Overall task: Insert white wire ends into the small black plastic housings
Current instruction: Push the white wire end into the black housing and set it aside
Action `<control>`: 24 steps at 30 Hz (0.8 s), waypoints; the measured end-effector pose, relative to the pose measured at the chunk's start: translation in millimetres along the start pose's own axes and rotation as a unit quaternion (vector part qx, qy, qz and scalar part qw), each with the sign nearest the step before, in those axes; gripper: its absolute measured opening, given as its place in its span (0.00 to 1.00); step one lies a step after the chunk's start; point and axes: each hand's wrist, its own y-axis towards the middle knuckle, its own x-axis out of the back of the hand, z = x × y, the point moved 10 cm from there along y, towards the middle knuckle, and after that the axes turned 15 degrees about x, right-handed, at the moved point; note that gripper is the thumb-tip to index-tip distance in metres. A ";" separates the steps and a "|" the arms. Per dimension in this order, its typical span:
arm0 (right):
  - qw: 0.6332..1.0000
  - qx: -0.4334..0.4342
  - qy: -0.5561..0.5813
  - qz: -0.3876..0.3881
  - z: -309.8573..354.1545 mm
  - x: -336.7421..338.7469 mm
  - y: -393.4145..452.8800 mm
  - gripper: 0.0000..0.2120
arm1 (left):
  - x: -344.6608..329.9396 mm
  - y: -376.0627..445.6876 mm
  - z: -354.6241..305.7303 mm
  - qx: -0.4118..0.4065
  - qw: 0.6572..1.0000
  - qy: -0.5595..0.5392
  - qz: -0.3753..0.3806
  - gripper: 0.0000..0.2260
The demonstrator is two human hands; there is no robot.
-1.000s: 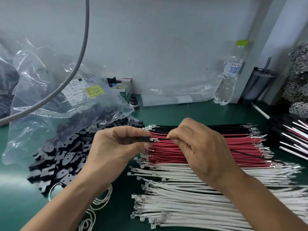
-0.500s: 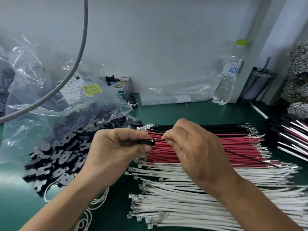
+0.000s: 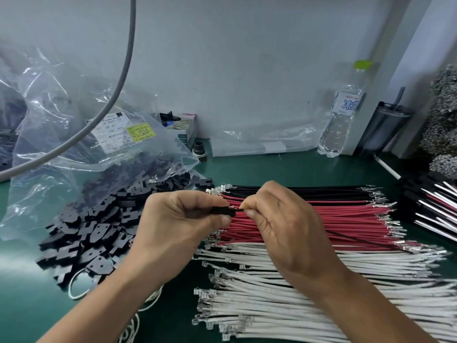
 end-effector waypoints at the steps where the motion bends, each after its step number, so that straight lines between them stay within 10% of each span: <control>1: 1.000 0.003 -0.001 0.001 0.4 -0.2 0.0 0.08 | -1.1 0.5 0.1 -0.001 1.000 0.000 0.002 0.10; 8: 0.988 0.031 -0.145 -0.051 3.4 22.5 6.2 0.05 | 9.5 7.1 -2.3 -0.015 0.999 -0.003 -0.049 0.08; 14: 0.991 -0.043 -0.042 0.115 -8.5 -22.5 -5.8 0.05 | 25.0 12.0 8.3 0.022 0.996 -0.033 -0.085 0.06; 24: 0.993 -0.107 0.033 0.037 -24.0 -6.8 -11.4 0.02 | 28.8 12.8 8.3 0.023 0.994 -0.046 -0.093 0.12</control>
